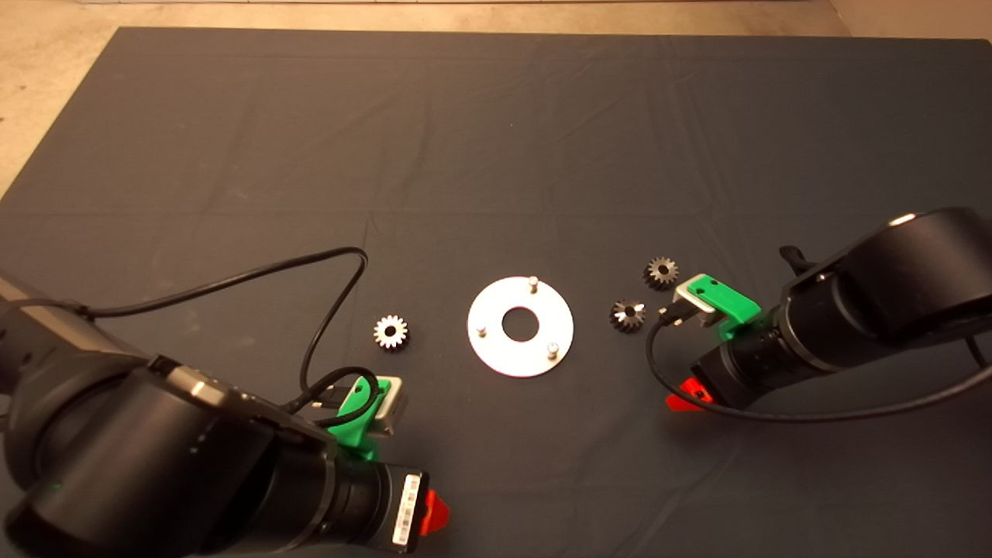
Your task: Install three planetary gears onto the carrier pins
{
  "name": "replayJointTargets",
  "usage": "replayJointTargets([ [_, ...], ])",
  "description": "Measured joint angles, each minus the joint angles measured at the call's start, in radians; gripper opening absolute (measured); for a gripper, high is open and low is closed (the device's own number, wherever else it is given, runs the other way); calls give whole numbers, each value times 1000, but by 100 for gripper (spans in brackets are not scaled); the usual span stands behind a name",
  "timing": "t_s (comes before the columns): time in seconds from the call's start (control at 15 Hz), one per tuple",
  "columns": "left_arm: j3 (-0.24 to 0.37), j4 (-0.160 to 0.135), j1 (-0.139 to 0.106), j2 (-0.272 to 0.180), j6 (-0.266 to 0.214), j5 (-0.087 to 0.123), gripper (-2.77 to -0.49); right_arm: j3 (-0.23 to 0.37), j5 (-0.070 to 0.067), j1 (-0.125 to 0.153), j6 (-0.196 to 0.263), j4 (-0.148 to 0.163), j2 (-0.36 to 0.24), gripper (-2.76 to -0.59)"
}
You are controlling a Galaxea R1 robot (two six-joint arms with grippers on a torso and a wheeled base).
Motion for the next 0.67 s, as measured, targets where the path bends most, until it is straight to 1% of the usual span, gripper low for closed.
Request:
replayJointTargets([
  [0.13,0,0,0,3,0,-1,-107,-23,1,0,-11,-19,17,-89],
  [0.27,0,0,0,4,0,-1,-107,-52,-2,0,-35,-30,29,-89],
  [0.4,0,0,0,8,0,-1,-107,-75,0,0,-49,-42,47,-89],
  [0.53,0,0,0,8,0,-1,-107,-97,2,0,-63,-59,53,-89],
  [0.67,0,0,0,9,0,-1,-107,-114,1,0,-75,-71,54,-89],
])
